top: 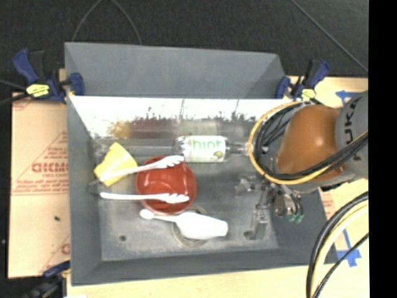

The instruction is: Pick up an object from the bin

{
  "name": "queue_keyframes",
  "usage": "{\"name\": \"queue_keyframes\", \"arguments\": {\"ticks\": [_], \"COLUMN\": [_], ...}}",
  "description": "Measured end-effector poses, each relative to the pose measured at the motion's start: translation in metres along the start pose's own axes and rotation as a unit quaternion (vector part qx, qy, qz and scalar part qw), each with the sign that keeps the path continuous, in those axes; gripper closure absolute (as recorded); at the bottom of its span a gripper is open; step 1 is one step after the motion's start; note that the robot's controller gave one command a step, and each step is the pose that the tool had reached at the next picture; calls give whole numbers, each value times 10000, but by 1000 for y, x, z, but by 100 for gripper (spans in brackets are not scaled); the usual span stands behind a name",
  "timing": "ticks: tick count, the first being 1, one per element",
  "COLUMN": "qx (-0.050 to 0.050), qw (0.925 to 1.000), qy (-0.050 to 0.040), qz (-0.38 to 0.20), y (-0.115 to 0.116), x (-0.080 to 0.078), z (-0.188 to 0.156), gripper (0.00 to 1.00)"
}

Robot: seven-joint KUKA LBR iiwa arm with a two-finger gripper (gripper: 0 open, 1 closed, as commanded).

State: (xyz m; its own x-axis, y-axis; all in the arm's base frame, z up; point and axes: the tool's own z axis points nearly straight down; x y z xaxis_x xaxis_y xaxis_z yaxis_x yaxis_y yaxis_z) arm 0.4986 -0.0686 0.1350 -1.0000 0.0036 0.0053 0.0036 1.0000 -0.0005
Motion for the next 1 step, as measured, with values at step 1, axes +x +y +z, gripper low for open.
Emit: {"name": "queue_keyframes", "arguments": {"ticks": [1], "qx": [6], "qw": [10000], "qy": [-41], "qz": [-24], "y": [0], "x": [-2], "z": [-4], "gripper": [0]}}
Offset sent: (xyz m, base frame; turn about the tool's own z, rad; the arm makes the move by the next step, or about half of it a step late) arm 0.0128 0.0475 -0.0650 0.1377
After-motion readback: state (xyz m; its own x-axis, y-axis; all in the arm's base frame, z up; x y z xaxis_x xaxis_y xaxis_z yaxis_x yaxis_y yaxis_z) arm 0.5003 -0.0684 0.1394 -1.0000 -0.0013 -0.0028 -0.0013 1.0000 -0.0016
